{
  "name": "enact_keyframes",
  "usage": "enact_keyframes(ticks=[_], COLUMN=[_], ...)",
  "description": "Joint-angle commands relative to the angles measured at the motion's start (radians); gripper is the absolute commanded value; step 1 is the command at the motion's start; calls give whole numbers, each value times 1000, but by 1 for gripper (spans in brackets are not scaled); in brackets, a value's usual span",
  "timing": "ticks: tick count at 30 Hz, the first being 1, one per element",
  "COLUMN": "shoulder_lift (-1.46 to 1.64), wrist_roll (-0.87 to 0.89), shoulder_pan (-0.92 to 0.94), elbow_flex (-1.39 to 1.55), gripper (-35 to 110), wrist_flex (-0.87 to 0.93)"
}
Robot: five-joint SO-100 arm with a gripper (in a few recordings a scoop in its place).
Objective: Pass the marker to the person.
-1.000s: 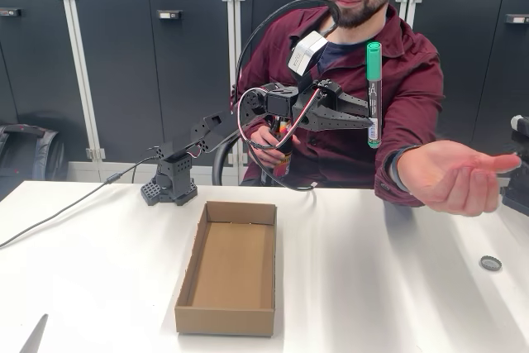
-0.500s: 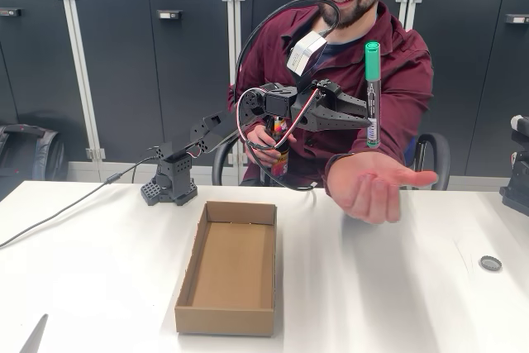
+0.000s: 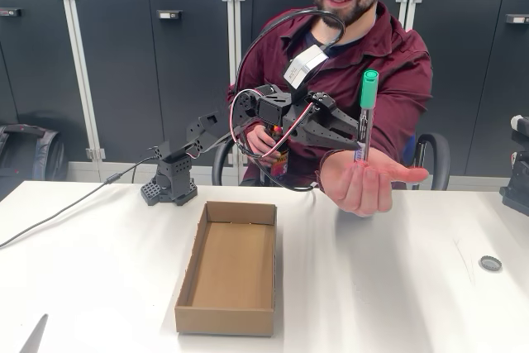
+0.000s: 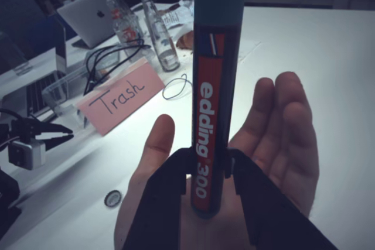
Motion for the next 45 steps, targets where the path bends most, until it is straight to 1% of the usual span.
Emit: enact_keyframes(ticks=[1, 5, 10, 13, 15, 17, 20, 23, 26, 27, 30, 32, 34, 37, 41, 45], shoulder_lift=[158, 201, 192, 173, 155, 117, 77, 71, 78, 78, 98, 112, 137, 181, 224, 322], wrist_roll=[72, 199, 295, 272, 233, 193, 173, 175, 179, 176, 189, 178, 164, 35, 6, 9], shoulder_pan=[49, 87, 104, 97, 89, 78, 60, 54, 60, 64, 77, 86, 100, 114, 132, 161], elbow_flex=[46, 160, 173, 161, 150, 89, -11, -8, 44, 55, 87, 120, 167, 225, 233, 331], gripper=[-5, -5, -5, -5, -5, -5, -5, -5, -5, -4, 8, 13, 21, 33, 33, 33], wrist_flex=[48, 69, 72, 78, 34, 0, 20, 49, 35, 34, 48, 52, 63, 60, 66, 58])
